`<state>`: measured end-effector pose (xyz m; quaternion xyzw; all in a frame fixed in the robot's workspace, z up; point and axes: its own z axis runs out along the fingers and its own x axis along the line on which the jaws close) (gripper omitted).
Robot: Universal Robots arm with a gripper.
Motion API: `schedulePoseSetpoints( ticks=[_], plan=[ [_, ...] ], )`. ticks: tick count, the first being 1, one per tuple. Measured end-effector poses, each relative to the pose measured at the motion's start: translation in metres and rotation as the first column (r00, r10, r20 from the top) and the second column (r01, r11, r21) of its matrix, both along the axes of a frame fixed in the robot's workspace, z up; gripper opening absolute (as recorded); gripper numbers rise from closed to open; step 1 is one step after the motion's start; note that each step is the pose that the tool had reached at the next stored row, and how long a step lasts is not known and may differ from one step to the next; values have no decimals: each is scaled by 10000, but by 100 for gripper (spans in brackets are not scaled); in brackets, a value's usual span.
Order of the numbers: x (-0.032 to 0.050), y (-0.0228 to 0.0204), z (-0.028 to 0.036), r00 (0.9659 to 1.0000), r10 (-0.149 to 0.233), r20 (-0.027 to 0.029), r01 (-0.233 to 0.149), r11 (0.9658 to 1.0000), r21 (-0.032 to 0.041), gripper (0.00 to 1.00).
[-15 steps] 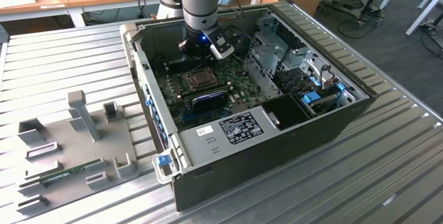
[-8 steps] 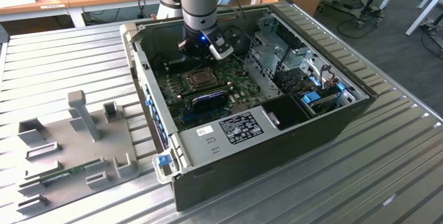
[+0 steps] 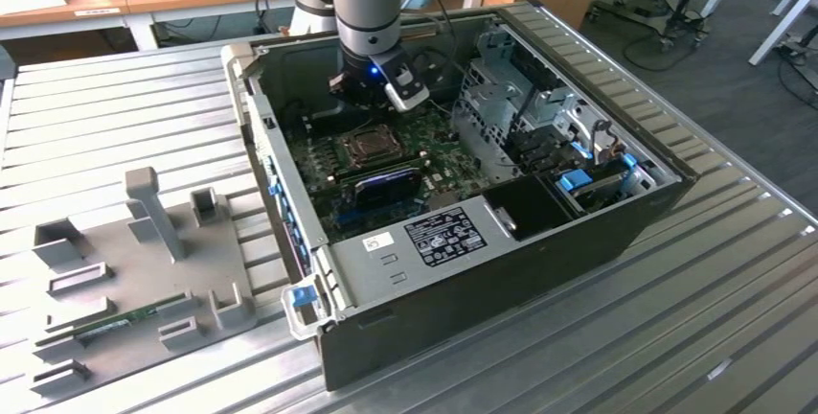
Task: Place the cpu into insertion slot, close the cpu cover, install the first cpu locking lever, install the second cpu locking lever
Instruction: 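Install the first cpu locking lever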
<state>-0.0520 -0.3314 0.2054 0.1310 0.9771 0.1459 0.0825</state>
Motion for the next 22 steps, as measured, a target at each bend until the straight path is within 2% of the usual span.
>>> schedulePoseSetpoints(
  ticks=[4,9,14,22],
  plan=[
    [0,1,-1,10000,-94,3,93,9999,64,10],
    [0,-19,-3,9999,-168,3,168,9998,66,10],
    [0,-73,-11,9998,-209,7,209,9998,65,10],
    [-1,-74,-11,9996,-299,8,299,9995,95,10]
  ],
)
